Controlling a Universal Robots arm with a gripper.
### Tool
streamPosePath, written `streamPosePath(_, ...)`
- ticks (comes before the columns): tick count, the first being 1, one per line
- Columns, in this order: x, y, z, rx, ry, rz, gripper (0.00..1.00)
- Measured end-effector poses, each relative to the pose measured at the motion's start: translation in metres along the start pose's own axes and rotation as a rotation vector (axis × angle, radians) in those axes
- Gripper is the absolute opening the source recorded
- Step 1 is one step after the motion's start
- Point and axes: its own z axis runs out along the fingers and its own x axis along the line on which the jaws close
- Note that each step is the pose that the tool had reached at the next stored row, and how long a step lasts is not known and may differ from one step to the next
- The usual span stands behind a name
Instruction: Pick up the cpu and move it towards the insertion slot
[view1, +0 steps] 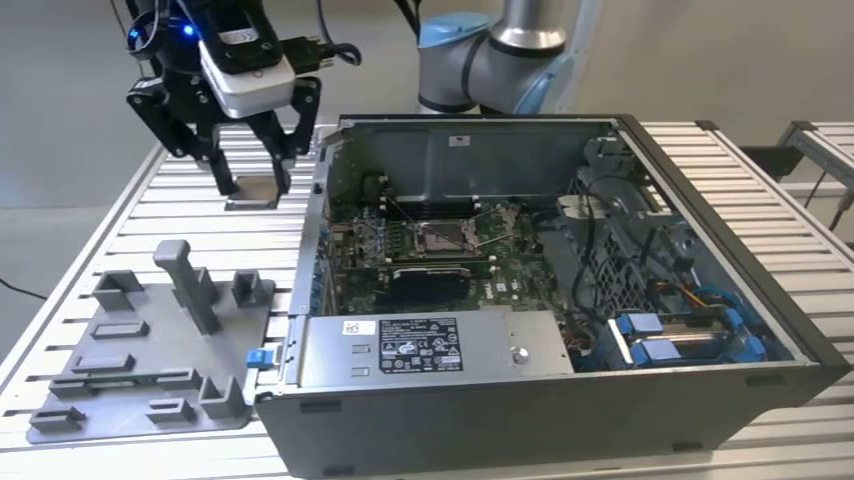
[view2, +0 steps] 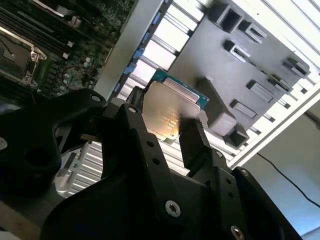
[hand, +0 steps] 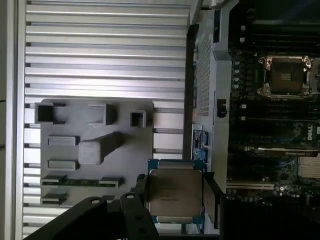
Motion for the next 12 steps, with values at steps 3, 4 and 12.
streamPosePath(3, -0.0137, 0.0029, 0.0003, 0.0000, -0.0001, 0.000, 0.00)
streamPosePath(4, -0.0184, 0.0039, 0.0003, 0.0000, 0.0000, 0.000, 0.00)
streamPosePath(12, -0.0548, 0.0115, 0.0009, 0.0000, 0.0000, 0.000, 0.00)
